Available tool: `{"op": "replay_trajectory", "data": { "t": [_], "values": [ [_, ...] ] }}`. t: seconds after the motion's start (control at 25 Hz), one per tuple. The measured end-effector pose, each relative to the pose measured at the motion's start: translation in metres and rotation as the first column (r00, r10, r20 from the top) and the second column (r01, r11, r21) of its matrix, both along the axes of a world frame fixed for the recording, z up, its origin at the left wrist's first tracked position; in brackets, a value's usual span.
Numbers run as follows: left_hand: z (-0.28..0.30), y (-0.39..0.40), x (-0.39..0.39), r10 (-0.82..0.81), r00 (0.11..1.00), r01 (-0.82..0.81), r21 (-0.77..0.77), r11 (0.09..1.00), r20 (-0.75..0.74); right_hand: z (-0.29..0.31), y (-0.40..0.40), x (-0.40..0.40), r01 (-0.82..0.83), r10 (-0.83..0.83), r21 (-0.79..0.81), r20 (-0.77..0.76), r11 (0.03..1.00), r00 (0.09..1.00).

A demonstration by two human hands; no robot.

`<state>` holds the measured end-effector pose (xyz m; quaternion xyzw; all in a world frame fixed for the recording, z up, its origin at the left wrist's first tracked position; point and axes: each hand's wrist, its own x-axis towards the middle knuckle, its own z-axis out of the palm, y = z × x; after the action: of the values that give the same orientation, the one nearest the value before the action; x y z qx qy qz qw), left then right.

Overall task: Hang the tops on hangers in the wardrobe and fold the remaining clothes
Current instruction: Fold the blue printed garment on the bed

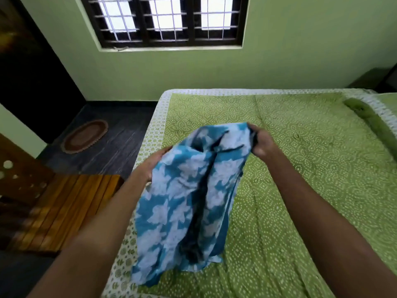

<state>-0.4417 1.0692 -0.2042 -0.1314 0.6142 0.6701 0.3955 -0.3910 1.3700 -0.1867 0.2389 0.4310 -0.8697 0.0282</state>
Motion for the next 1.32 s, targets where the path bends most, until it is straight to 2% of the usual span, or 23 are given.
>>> {"op": "replay_trajectory", "data": {
  "t": [0.04,0.08,0.12,0.2,0.28,0.36,0.44,0.48,0.52,0.6,0.64,0.76,0.8,0.84,0.92,0.96,1.04,1.12,1.16,1.2,1.24,1.28,1.32],
  "values": [
    [0.006,-0.005,-0.006,0.063,0.998,-0.062,0.041,0.997,-0.012,0.008,0.015,0.004,0.046,-0.046,-0.045,0.004,0.998,0.999],
    [0.011,-0.007,-0.008,0.114,0.993,-0.112,0.061,0.992,-0.036,0.01,0.026,0.007,-0.012,0.012,0.007,0.045,1.0,0.999],
    [0.017,-0.008,-0.008,0.131,0.989,-0.128,0.04,0.991,-0.067,0.013,0.031,0.014,-0.14,0.129,0.087,0.117,0.986,0.985],
    [0.024,-0.003,-0.005,0.108,0.986,-0.112,-0.023,0.993,-0.128,0.018,0.034,0.02,-0.404,0.332,0.257,0.282,0.878,0.9],
    [0.034,-0.003,-0.012,0.142,0.977,-0.147,-0.017,0.989,-0.16,0.031,0.042,0.017,-0.475,0.349,0.345,0.37,0.809,0.861],
    [0.049,-0.006,-0.032,0.307,0.936,-0.294,0.097,0.951,-0.173,0.052,0.059,0.011,-0.326,0.229,0.35,0.292,0.878,0.929],
    [0.064,-0.012,-0.047,0.449,0.868,-0.395,0.253,0.883,-0.211,0.065,0.084,0.008,-0.032,0.031,0.14,0.01,0.99,0.999],
    [0.071,-0.014,-0.049,0.458,0.858,-0.387,0.292,0.874,-0.232,0.066,0.091,0.009,0.005,0.0,0.062,-0.09,0.998,0.996],
    [0.074,-0.015,-0.054,0.417,0.87,-0.354,0.254,0.9,-0.262,0.064,0.093,0.012,-0.033,0.041,0.066,-0.12,0.997,0.992],
    [0.079,-0.01,-0.062,0.305,0.893,-0.29,0.092,0.952,-0.332,0.058,0.091,0.01,-0.176,0.177,0.305,0.023,0.936,0.984],
    [0.08,-0.008,-0.07,0.289,0.886,-0.291,0.052,0.955,-0.364,0.058,0.09,0.007,-0.195,0.177,0.377,0.083,0.905,0.981],
    [0.089,-0.017,-0.091,0.334,0.844,-0.315,0.117,0.942,-0.42,0.064,0.098,0.001,-0.023,0.024,0.282,0.001,0.959,1.0],
    [0.091,-0.019,-0.097,0.313,0.849,-0.274,0.151,0.95,-0.426,0.065,0.1,0.001,-0.004,0.01,0.268,-0.02,0.964,1.0],
    [0.091,-0.023,-0.099,0.22,0.879,-0.193,0.107,0.975,-0.424,0.063,0.1,0.002,-0.047,0.051,0.293,-0.005,0.955,0.999],
    [0.081,-0.027,-0.1,-0.034,0.914,-0.014,-0.116,0.993,-0.404,0.051,0.098,-0.001,-0.187,0.146,0.449,0.125,0.874,0.981],
    [0.072,-0.028,-0.104,-0.045,0.905,-0.032,-0.173,0.984,-0.424,0.049,0.099,-0.005,-0.204,0.136,0.483,0.173,0.851,0.975],
    [0.066,-0.029,-0.111,0.095,0.884,-0.137,-0.06,0.989,-0.459,0.05,0.101,-0.011,-0.149,0.077,0.455,0.172,0.878,0.982],
    [0.074,-0.027,-0.114,0.312,0.852,-0.236,0.224,0.946,-0.42,0.061,0.107,-0.015,-0.016,-0.004,0.36,0.056,0.933,0.998],
    [0.074,-0.027,-0.118,0.359,0.855,-0.242,0.325,0.914,-0.374,0.066,0.11,-0.015,0.02,-0.013,0.313,-0.026,0.95,1.0],
    [0.073,-0.028,-0.12,0.315,0.883,-0.197,0.335,0.922,-0.347,0.066,0.112,-0.015,0.011,0.011,0.313,-0.068,0.95,0.998],
    [0.072,-0.03,-0.118,0.166,0.913,-0.094,0.204,0.974,-0.372,0.065,0.111,-0.013,-0.065,0.085,0.368,-0.039,0.927,0.996],
    [0.067,-0.03,-0.115,-0.048,0.917,0.051,-0.001,0.999,-0.396,0.063,0.111,-0.012,-0.146,0.134,0.464,0.057,0.874,0.989],
    [0.058,-0.032,-0.12,-0.154,0.899,0.087,-0.176,0.98,-0.41,0.06,0.112,-0.012,-0.2,0.151,0.535,0.135,0.821,0.979]
  ]
}}
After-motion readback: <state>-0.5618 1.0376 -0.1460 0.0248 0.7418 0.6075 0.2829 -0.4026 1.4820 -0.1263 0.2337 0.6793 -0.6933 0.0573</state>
